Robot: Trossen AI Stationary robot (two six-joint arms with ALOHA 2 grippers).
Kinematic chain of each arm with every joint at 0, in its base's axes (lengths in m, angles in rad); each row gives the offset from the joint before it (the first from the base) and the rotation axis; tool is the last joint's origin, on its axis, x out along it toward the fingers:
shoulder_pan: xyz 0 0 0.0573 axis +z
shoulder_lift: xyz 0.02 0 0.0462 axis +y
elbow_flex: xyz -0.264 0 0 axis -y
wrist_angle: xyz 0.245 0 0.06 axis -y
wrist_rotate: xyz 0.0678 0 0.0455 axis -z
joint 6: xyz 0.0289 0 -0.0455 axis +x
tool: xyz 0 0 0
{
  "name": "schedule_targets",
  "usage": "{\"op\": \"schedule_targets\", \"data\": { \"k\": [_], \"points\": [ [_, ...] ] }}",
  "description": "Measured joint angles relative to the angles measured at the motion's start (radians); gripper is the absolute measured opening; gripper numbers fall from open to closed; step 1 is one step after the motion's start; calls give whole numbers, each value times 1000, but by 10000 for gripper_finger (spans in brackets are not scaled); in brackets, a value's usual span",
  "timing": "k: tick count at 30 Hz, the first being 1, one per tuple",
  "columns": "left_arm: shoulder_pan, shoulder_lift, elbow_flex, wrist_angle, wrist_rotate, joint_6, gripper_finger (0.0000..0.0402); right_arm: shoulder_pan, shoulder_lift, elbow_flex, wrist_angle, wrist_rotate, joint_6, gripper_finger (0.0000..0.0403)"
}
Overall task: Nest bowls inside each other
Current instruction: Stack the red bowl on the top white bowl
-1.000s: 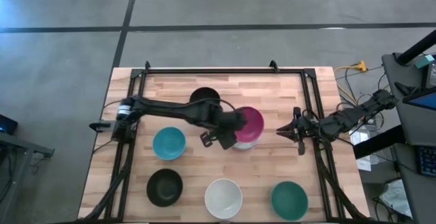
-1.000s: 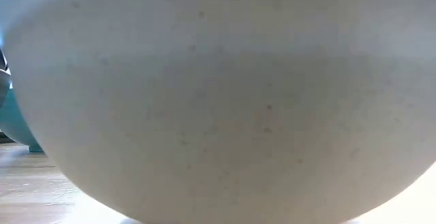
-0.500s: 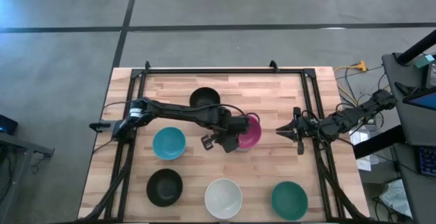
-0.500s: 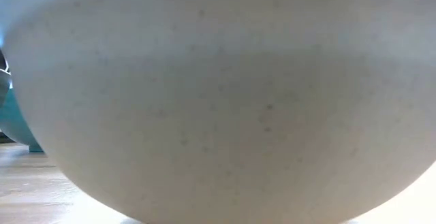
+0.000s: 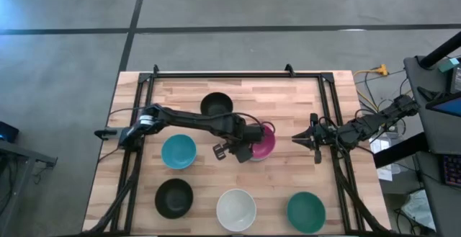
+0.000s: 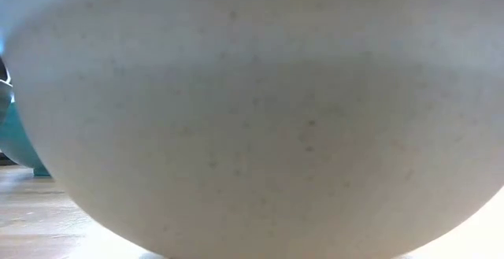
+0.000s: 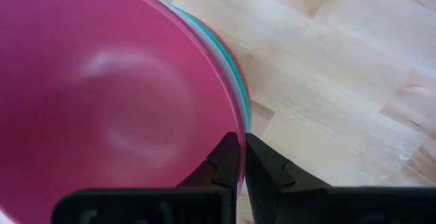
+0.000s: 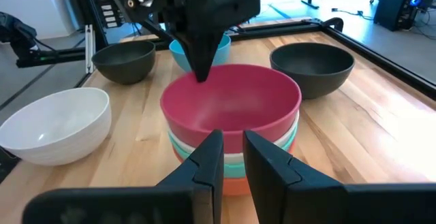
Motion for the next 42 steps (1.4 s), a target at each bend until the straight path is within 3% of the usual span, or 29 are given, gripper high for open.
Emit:
{"op": "schedule_targets", "data": {
  "k": [17, 27, 32, 36, 42],
  "points": [
    [-2, 0, 2, -5, -37, -40, 3, 0, 2, 0, 0, 23, -3, 52],
    [-15, -8, 15, 7, -58, -106, 85, 0, 2, -6, -2, 23, 0, 52],
    [-33, -31, 41, 13, -61, -124, 103, 0, 2, -6, -2, 23, 0, 52],
    [-47, -68, 39, 92, -75, -208, 87, 0, 2, -6, -2, 23, 0, 52],
    [-55, -80, 21, 84, -76, -213, 9, 0, 2, -6, -1, 23, 0, 52]
  ]
}}
